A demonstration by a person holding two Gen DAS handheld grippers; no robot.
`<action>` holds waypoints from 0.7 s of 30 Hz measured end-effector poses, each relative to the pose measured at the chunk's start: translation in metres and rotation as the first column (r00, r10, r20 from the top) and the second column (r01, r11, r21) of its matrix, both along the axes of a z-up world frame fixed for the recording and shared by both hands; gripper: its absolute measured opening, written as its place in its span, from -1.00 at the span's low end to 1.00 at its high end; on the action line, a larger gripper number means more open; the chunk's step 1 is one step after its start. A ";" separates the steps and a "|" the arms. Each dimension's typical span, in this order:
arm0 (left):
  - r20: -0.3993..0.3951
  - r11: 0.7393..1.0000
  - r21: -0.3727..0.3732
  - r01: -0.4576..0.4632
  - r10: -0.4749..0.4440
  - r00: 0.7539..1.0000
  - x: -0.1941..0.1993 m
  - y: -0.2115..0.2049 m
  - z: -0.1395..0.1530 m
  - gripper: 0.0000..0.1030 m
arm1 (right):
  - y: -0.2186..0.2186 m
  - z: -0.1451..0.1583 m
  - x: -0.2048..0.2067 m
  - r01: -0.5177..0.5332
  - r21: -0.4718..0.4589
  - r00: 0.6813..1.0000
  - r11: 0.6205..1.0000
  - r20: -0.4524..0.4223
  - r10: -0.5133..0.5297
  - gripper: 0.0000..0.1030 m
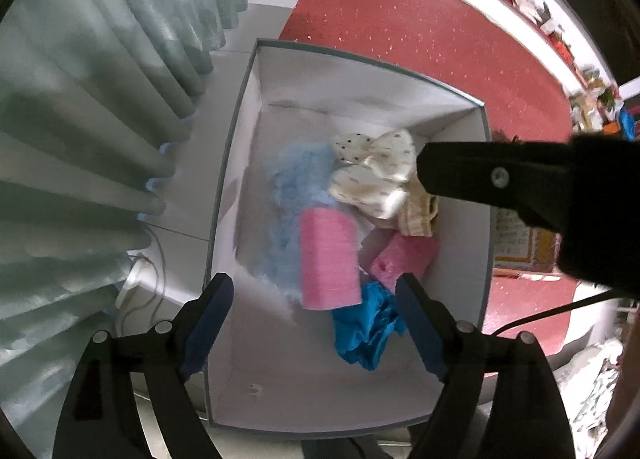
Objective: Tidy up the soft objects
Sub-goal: 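Move both tools back toward the pile of soft items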
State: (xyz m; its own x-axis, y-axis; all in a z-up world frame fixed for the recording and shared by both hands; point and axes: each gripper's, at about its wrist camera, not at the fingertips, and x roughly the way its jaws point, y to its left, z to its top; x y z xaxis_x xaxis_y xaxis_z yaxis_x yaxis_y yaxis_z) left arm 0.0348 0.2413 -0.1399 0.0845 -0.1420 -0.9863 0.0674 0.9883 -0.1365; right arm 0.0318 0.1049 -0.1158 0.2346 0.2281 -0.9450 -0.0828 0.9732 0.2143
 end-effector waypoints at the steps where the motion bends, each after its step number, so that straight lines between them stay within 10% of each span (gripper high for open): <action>1: 0.004 1.000 0.001 -0.004 0.004 1.000 0.000 0.001 0.002 0.99 | -0.001 0.001 0.000 0.003 0.003 1.000 1.000 0.007 -0.003 0.53; 21: 0.148 0.990 -0.112 0.091 -0.074 0.986 0.022 -0.019 0.087 0.99 | -0.087 0.095 -0.074 0.160 0.278 0.963 0.947 0.167 -0.212 0.53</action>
State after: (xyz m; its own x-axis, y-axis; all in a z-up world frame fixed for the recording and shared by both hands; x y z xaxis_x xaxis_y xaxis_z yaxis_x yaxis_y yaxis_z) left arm 0.0566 0.2225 -0.0525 0.2062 -0.2687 -0.9409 0.1753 0.9561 -0.2346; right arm -0.0418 0.0181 -0.0204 0.4674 0.3943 -0.7913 0.0296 0.8876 0.4597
